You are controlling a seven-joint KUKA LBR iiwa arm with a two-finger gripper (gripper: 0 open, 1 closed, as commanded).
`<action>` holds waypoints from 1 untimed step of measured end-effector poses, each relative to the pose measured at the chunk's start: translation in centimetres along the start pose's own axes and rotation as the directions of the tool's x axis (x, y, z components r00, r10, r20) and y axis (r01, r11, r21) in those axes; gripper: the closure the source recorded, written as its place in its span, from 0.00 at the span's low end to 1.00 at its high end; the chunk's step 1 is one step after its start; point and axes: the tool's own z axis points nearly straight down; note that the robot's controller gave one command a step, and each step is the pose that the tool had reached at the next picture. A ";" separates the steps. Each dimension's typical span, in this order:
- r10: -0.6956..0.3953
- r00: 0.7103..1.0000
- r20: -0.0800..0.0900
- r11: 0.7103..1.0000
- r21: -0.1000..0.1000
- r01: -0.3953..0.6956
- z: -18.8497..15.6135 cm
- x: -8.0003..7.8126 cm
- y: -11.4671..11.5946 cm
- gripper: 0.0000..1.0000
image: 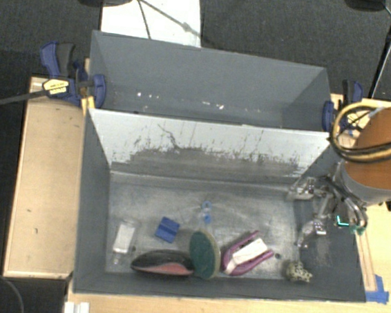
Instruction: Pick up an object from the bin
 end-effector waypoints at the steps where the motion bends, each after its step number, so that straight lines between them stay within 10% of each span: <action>1: -0.352 0.936 0.011 0.936 0.005 0.352 7.5 4.6 7.4 0.00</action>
Offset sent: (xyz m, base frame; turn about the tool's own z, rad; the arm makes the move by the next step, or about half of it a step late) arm -0.0480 0.0732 -0.0771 -0.3605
